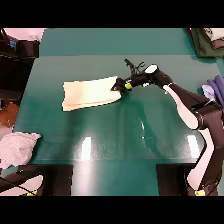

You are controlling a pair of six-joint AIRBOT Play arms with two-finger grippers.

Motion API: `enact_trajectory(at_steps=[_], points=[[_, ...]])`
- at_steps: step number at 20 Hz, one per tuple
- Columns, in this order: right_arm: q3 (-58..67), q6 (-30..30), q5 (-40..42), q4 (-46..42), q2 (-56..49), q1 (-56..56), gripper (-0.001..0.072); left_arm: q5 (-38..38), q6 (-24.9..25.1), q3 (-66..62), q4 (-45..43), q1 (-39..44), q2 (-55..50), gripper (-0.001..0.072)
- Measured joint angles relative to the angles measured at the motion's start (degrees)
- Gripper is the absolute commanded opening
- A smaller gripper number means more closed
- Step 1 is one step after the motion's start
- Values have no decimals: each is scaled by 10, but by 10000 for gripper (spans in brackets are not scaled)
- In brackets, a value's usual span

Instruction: Fold the shirts.

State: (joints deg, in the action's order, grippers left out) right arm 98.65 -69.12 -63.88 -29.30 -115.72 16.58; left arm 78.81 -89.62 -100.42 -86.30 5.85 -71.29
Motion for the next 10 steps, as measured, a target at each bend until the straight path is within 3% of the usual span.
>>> enact_trajectory(at_steps=[4, 10], points=[[18, 5, -26, -52, 53, -65, 16, 15, 0, 0, 0, 0, 0, 32], [24, -3, -37, -156, 168, -250, 16, 23, 0, 0, 31, 0, 0, 31]])
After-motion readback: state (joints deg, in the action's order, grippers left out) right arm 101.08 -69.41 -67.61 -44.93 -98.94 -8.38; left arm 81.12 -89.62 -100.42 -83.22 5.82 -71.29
